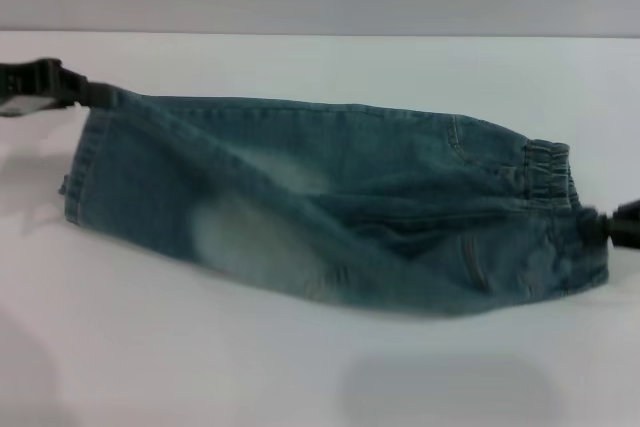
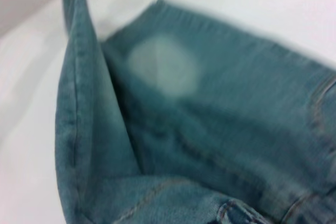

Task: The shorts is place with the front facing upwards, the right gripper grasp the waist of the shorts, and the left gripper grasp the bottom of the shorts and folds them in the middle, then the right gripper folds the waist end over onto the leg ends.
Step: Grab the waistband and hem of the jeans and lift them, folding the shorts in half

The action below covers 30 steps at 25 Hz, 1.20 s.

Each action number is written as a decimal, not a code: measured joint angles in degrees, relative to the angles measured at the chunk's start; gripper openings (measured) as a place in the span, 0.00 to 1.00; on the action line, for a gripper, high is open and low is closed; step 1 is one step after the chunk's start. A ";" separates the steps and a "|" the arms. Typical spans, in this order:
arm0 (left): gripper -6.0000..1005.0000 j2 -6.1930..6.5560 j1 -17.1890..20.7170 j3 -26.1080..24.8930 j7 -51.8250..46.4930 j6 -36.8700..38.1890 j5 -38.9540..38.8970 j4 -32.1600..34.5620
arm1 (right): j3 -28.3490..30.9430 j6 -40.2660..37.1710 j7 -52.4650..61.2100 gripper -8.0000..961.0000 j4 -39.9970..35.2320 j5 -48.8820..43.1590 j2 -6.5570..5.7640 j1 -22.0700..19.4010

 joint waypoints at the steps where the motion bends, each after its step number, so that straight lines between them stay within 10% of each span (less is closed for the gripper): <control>1: 0.05 0.00 0.00 -0.44 0.00 -0.46 -0.01 0.08 | 0.88 0.96 -0.56 0.01 1.07 1.56 -0.15 -0.49; 14: 0.07 -1.41 0.45 -1.05 1.97 -13.09 -3.97 0.62 | 4.34 14.81 -11.87 0.01 12.08 27.22 1.71 -6.96; 21: 0.08 -2.83 0.50 4.87 2.18 -20.49 -3.79 0.40 | 3.92 21.62 -13.90 0.02 13.59 28.26 4.79 -5.26; 30: 0.10 -4.58 0.51 9.60 2.64 -26.16 -3.71 0.26 | 3.73 28.23 -14.20 0.02 16.26 28.43 5.10 -3.00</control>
